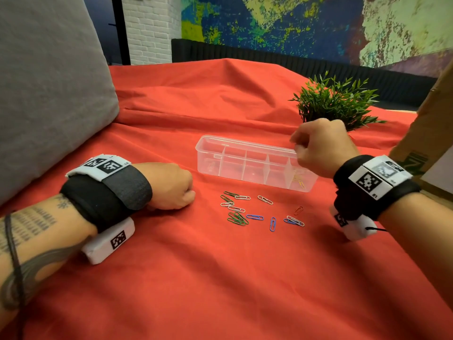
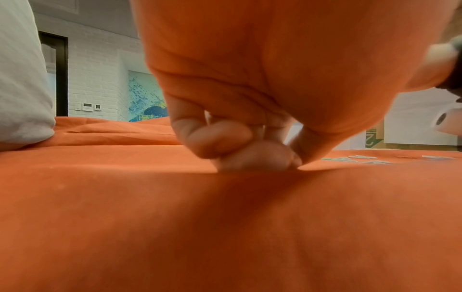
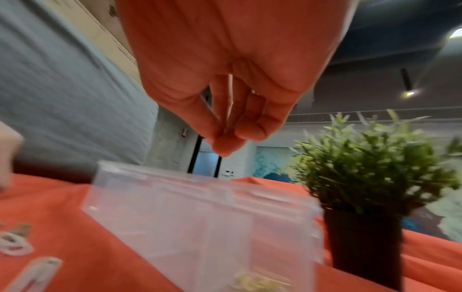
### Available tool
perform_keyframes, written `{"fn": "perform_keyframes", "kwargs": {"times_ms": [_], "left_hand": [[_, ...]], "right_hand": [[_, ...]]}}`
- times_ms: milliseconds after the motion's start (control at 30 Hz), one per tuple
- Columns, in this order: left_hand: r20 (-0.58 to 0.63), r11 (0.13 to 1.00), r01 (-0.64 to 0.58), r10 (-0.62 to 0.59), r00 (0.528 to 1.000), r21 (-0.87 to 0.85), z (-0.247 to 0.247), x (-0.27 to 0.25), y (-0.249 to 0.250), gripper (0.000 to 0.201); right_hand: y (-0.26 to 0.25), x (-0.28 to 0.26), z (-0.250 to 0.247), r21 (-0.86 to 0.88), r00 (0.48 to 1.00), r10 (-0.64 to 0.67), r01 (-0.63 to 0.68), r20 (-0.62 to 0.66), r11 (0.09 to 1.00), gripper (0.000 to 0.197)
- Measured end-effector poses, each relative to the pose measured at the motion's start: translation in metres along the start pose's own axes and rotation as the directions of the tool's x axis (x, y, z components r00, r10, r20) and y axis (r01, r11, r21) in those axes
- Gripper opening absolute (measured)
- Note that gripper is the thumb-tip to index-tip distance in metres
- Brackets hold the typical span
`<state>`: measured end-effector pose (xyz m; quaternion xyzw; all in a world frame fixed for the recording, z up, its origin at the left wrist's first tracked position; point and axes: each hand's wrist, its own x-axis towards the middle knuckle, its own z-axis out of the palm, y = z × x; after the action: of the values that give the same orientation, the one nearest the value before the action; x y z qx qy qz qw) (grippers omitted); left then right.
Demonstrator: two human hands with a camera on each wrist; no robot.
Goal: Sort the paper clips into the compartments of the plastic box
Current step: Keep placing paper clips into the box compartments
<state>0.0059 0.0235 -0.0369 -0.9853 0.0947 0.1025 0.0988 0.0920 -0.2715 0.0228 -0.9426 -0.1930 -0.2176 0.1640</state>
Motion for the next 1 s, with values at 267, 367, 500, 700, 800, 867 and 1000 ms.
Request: {"fn": "perform_keyframes", "kwargs": {"times_ms": [267,367,500,700,800,867,1000], "left_hand": [[-0.009,1.0,-0.001,0.001,1.0,0.008,0.001,0.0,-0.001,0.047],[-0.014,1.0,0.0,0.0,1.0,0.005,0.0,0.0,-0.001,0.046],[-0.008,1.0,0.008,-0.008,1.0,0.008,0.0,0.0,-0.001,0.046],[0.012,1.0,0.023,-0.023,1.0,0.008,-0.003,-0.001,0.002,0.047],[0.023,1.0,0.025,-0.025,0.999,-0.012,-0.002,0.0,0.0,0.049],[0.023,1.0,0.022,-0.021,1.0,-0.02,-0.001,0.0,-0.001,0.049],[0.023,1.0,0.018,-0.018,1.0,-0.014,0.001,0.001,-0.002,0.049]], "right_hand": [[-0.085,-0.047,0.005,0.081,0.803,-0.382,0.39,0.458,0.917,0.014],[-0.096,-0.056,0.014,0.136,0.699,-0.371,0.369,0.611,0.919,0.02],[-0.101,-0.061,0.022,0.088,0.697,-0.327,0.356,0.638,0.93,0.028],[-0.105,-0.059,0.025,0.074,0.705,-0.321,0.358,0.632,0.931,0.034],[-0.105,-0.057,0.026,0.074,0.7,-0.333,0.374,0.632,0.925,0.03],[-0.104,-0.057,0.026,0.093,0.709,-0.351,0.376,0.612,0.922,0.023],[-0.101,-0.056,0.024,0.111,0.758,-0.355,0.354,0.547,0.929,0.009]]}}
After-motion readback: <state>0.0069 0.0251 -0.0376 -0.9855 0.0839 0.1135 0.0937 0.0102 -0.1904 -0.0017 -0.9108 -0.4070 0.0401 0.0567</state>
